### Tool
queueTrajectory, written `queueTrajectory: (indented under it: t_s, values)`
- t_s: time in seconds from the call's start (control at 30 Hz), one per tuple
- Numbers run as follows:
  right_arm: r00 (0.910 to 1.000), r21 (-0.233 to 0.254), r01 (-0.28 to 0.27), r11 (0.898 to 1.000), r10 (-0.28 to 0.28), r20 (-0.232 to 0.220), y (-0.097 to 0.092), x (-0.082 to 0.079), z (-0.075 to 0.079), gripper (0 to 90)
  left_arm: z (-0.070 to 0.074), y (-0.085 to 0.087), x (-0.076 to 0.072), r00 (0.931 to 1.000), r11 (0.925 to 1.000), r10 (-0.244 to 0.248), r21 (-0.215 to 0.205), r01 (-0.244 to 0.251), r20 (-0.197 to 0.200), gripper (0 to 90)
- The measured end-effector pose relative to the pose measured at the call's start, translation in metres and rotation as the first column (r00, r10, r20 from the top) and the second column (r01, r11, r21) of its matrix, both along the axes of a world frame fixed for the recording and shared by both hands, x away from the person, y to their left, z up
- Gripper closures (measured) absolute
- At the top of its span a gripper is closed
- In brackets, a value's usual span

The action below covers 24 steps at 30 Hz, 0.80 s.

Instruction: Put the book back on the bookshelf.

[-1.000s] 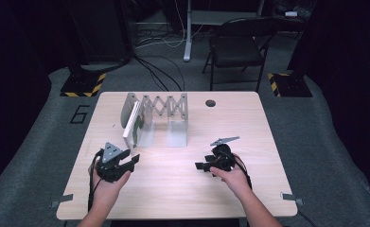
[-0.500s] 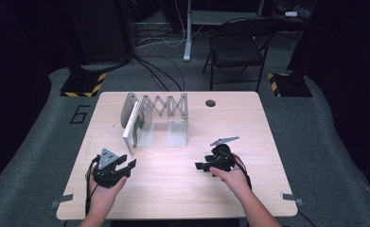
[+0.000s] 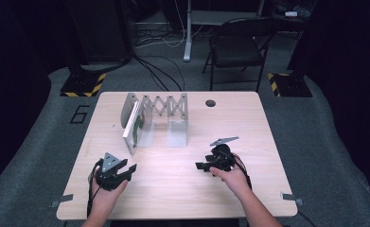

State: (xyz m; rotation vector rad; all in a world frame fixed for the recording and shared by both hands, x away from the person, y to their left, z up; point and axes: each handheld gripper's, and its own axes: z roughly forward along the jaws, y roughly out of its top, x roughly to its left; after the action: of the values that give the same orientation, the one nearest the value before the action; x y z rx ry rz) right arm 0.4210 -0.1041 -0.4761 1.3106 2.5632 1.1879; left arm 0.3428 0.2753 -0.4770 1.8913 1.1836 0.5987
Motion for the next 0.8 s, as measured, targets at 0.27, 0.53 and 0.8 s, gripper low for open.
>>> queueTrajectory:
  t_s: [0.27,0.53,0.8]
  values:
    - [1.0000,-0.012,-0.003,1.000,0.003,0.009,-0.001,0.001,-0.002,38.3,-0.011,0.000,0.005,0.9990,0.9998,-0.006,0.016,0.007,-0.045,53.2]
    - [1.0000,-0.023,-0.006,1.000,0.006,0.002,0.001,0.002,-0.005,38.3,-0.016,0.003,0.008,0.9979,0.9998,0.014,0.018,-0.013,-0.064,52.4]
    - [1.0000,-0.025,-0.006,1.000,0.007,0.005,0.003,0.004,-0.005,38.3,-0.018,0.007,0.006,0.9969,0.9987,0.047,0.019,-0.046,-0.062,51.0]
